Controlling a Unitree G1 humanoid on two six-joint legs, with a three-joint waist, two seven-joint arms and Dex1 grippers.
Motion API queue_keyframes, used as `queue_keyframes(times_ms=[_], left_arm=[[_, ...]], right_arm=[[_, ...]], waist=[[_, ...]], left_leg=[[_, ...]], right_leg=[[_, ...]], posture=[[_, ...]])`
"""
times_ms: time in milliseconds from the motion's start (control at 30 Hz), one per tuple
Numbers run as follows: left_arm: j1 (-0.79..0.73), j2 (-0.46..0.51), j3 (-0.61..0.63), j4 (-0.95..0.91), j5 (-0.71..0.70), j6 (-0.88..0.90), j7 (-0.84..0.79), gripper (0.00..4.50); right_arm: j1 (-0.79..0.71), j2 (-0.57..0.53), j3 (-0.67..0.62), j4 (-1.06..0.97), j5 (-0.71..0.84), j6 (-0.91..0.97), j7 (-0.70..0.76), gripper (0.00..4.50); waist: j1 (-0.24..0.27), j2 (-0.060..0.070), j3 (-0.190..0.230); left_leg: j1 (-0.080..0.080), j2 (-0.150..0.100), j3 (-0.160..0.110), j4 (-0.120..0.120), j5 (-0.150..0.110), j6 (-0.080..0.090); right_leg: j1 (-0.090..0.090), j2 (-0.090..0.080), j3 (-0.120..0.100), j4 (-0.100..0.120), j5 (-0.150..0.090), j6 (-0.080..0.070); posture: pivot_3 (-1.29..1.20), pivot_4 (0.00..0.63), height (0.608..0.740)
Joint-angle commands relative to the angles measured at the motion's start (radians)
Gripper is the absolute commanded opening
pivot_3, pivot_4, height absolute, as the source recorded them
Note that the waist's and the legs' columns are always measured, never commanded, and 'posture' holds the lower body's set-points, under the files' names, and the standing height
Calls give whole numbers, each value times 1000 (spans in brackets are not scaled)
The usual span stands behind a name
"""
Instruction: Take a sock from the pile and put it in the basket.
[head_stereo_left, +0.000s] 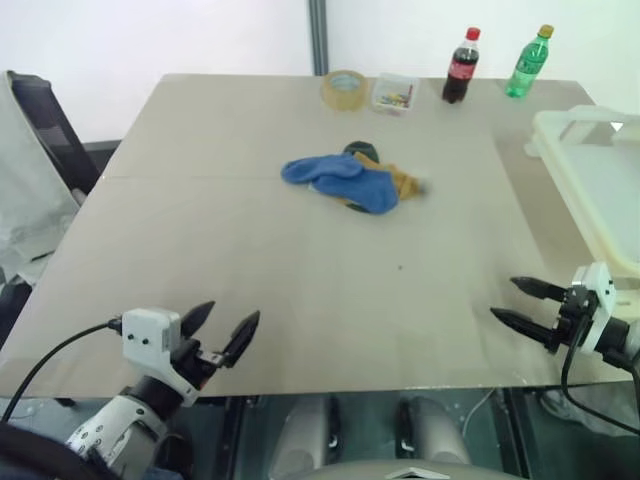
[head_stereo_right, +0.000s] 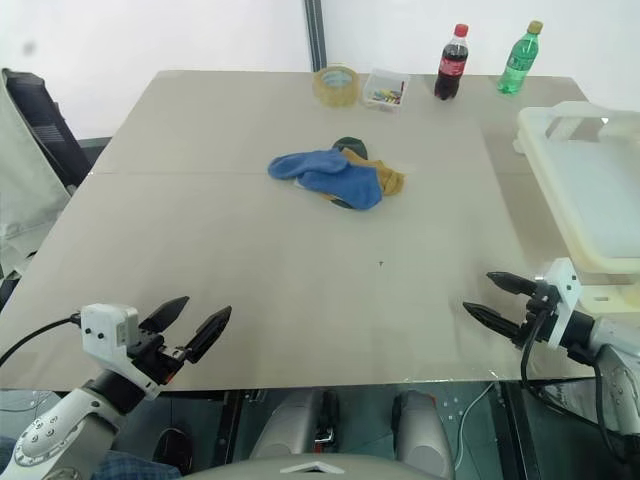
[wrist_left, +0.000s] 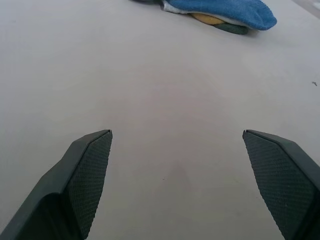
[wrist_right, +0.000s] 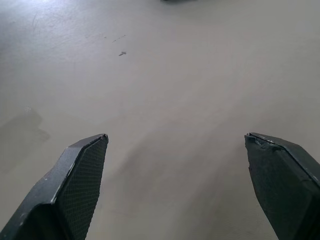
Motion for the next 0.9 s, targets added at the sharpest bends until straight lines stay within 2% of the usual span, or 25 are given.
queue_keyframes(times_ms=[33, 300, 667, 900], left_arm=[[-14, 16, 27, -4, 19, -108, -63, 4500], [-97, 33, 14, 81, 30, -217, -145, 4500], [-141, 45, -6, 124, 25, -235, -174, 4500], [-164, 52, -16, 129, 20, -244, -198, 4500]], right_arm=[[32, 27, -69, -58, 38, -61, 6, 4455], [72, 67, -78, -87, 25, -117, -22, 4455], [118, 89, -100, -119, 32, -145, -45, 4455], [43, 105, -58, -135, 12, -147, -91, 4455]], waist=[[2, 0, 0], [-2, 1, -1], [0, 1, -1], [-1, 2, -1]], left_leg=[[0, 0, 0, 0, 0, 0], [0, 0, 2, 0, 2, 4], [0, 0, 2, 0, 2, 4], [0, 1, 2, 0, 2, 4]], right_leg=[[0, 0, 0, 0, 0, 0], [-1, 4, 1, 0, 0, 0], [-1, 4, 1, 0, 0, 0], [-1, 4, 1, 0, 0, 0]], posture=[[0, 150, 735], [0, 150, 735], [0, 150, 735], [0, 150, 735]])
